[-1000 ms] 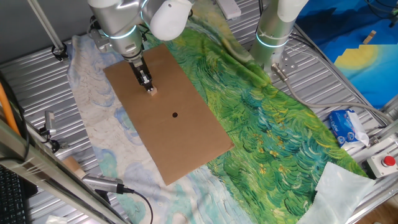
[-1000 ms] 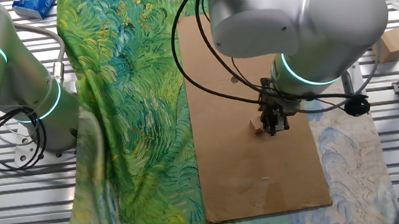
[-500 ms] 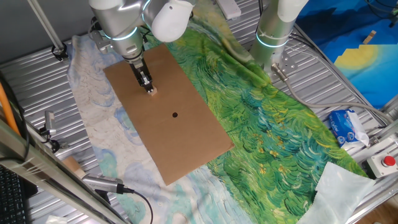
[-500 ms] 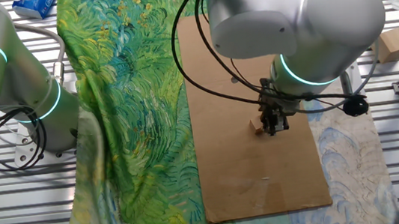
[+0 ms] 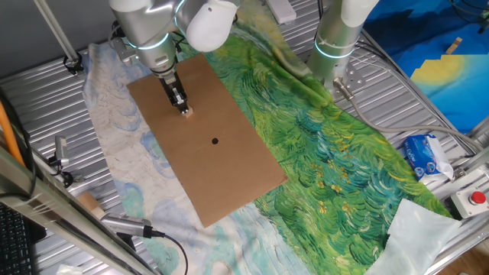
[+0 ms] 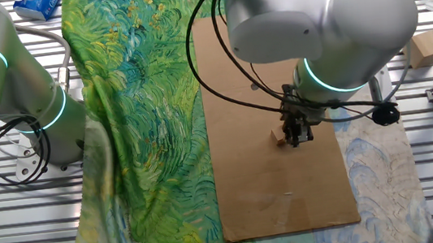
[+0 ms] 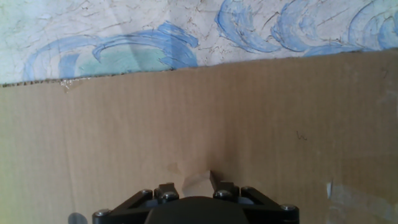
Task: Hold a small block with the gripper and sweep it from left to right on the table
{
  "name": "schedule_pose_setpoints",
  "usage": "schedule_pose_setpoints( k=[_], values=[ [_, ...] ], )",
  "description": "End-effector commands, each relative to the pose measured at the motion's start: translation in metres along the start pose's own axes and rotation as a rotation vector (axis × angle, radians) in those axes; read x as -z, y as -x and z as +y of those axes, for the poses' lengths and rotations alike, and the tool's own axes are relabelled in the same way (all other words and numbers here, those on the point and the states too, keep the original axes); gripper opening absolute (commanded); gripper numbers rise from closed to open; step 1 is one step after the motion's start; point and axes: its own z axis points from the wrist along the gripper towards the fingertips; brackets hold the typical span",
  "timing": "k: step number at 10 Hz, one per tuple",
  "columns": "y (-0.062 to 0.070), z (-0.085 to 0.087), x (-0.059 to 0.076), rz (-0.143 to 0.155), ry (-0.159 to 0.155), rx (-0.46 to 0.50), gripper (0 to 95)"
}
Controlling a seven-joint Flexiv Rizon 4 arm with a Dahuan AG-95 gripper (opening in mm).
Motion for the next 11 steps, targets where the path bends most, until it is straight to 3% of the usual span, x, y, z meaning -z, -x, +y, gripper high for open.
schedule_pose_setpoints(
  k=[1, 4, 7, 9, 11],
  values=[
    [0.0004, 0.0002, -0.0002, 0.001, -0.001, -0.004, 38.0],
    [0.0004, 0.0002, -0.0002, -0.01, 0.012, 0.008, 38.0],
    [0.0004, 0.0002, -0.0002, 0.021, -0.005, 0.049, 38.0],
    [0.0004, 0.0002, -0.0002, 0.033, -0.059, 0.081, 38.0],
    [0.0004, 0.0002, -0.0002, 0.038, -0.069, 0.088, 38.0]
  ],
)
